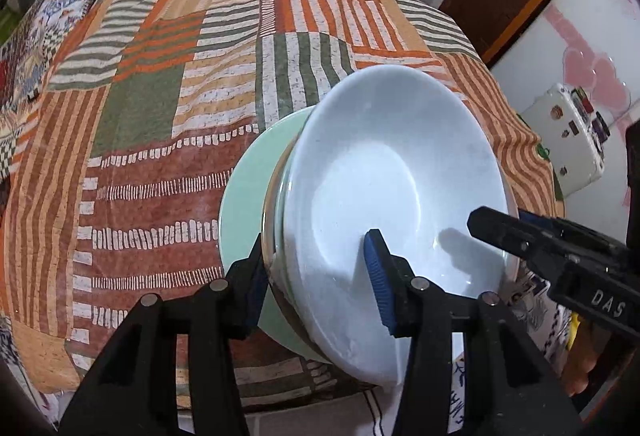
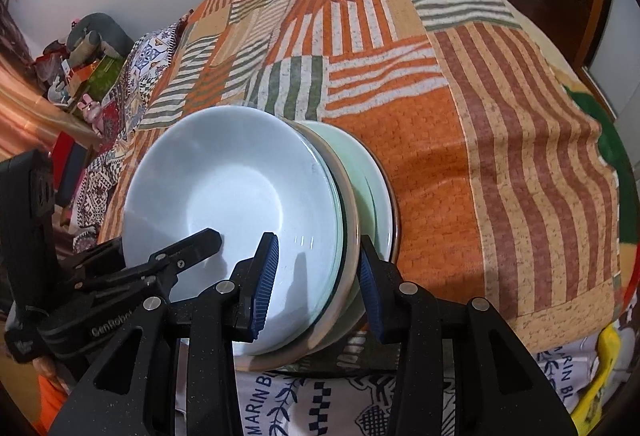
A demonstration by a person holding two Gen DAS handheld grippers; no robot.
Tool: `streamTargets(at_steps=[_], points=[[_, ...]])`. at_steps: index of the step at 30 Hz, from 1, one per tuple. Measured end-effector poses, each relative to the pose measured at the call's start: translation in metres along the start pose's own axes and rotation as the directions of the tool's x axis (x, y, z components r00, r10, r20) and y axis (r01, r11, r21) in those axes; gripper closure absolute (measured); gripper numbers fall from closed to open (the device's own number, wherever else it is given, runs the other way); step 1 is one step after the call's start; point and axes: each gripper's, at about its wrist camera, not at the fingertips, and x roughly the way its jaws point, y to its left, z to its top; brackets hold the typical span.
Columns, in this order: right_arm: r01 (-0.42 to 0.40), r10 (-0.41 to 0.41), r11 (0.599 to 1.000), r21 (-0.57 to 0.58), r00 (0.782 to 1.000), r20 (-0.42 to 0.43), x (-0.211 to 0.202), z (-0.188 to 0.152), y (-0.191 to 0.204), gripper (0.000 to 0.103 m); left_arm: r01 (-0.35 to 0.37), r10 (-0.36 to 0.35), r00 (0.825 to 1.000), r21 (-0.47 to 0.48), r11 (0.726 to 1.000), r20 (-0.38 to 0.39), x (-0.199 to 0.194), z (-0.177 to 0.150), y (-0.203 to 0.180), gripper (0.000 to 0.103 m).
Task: Organize plates and bowls
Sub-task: 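Lower the bowl stack onto the mint green plate with both tools, then open both tools and pull them back from the stack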
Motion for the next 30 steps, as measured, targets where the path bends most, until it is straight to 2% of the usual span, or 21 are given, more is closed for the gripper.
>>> streamTargets(at_steps=[8,11,16,20,22,25,30], points=[[-0.007,0.007,1.000,-0.006,1.000,0.012,-0.002,-0.005,-0.001,0.065,-0.003,0.003,1.000,-0.014,1.000,0.001,0.000,-0.002,0.002,0.057],[-0.019,0.019,1.000,-0.006,1.000,0.001,-0.003,-0.007,-0.002,0.063,-0.071,0.071,0.997,0.005,0.997,0.032,-0.009,-0.003,0.001,0.057],[-0.013,0.014,1.000,-0.023,1.000,0.010,-0.013,-0.012,0.000,0.057,-0.078,0.078,0.995,-0.002,0.997,0.061,-0.029,-0.004,0.004,0.057],[-0.016,0.018,0.999,-0.036,0.998,0.055,-0.034,-0.012,0.003,0.057,-0.096,0.093,0.987,0.021,0.995,0.134,-0.059,-0.005,-0.004,0.057],[-0.022,0.026,0.999,-0.049,0.996,0.091,-0.047,-0.009,0.005,0.057,-0.105,0.096,0.978,0.039,0.994,0.188,-0.079,-0.006,-0.012,0.057],[-0.022,0.035,0.996,-0.081,0.985,0.166,-0.075,-0.007,0.012,0.056,-0.127,0.101,0.953,0.076,0.989,0.284,-0.112,-0.009,-0.026,0.057],[-0.029,0.070,0.990,-0.139,0.951,0.301,-0.124,-0.009,0.027,0.048,-0.122,0.073,0.905,0.091,0.988,0.419,-0.163,-0.012,-0.045,0.056]])
